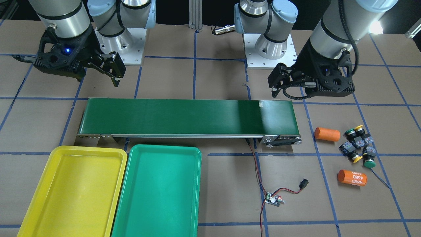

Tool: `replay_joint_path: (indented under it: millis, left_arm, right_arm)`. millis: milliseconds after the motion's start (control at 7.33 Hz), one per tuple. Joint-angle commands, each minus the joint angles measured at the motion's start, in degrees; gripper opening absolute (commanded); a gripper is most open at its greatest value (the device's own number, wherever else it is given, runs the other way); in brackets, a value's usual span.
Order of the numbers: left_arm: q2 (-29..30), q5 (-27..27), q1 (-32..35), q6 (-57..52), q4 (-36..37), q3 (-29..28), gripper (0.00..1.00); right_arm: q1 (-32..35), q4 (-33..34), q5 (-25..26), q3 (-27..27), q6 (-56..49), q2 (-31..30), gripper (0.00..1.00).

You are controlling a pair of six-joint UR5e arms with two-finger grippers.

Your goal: Sort buttons by color to trays

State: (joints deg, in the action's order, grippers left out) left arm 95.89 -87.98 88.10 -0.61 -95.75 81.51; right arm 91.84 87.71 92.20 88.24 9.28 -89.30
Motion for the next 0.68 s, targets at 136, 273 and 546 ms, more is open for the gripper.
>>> replay_joint_path:
  millis: [136,273,546]
  left_arm:
    - [-1.3,-1.2,-0.7,-1.3,0.0,0.9,1.00]
    - [0.1,-3.4,-3.7,-3.6,0.2,1.7,1.00]
    - [0.4,-3.2,-11.1,-12.2,2.2,6.7,1.00]
  right_arm:
    - [0.0,0.1,-1.9,0.0,0.3,0.0,1.00]
    - [-0.1,0.2,-5.2,0.0,0.3,0.0,1.00]
    - [0.0,0.1,-4.5,0.0,0.2,0.0,1.00]
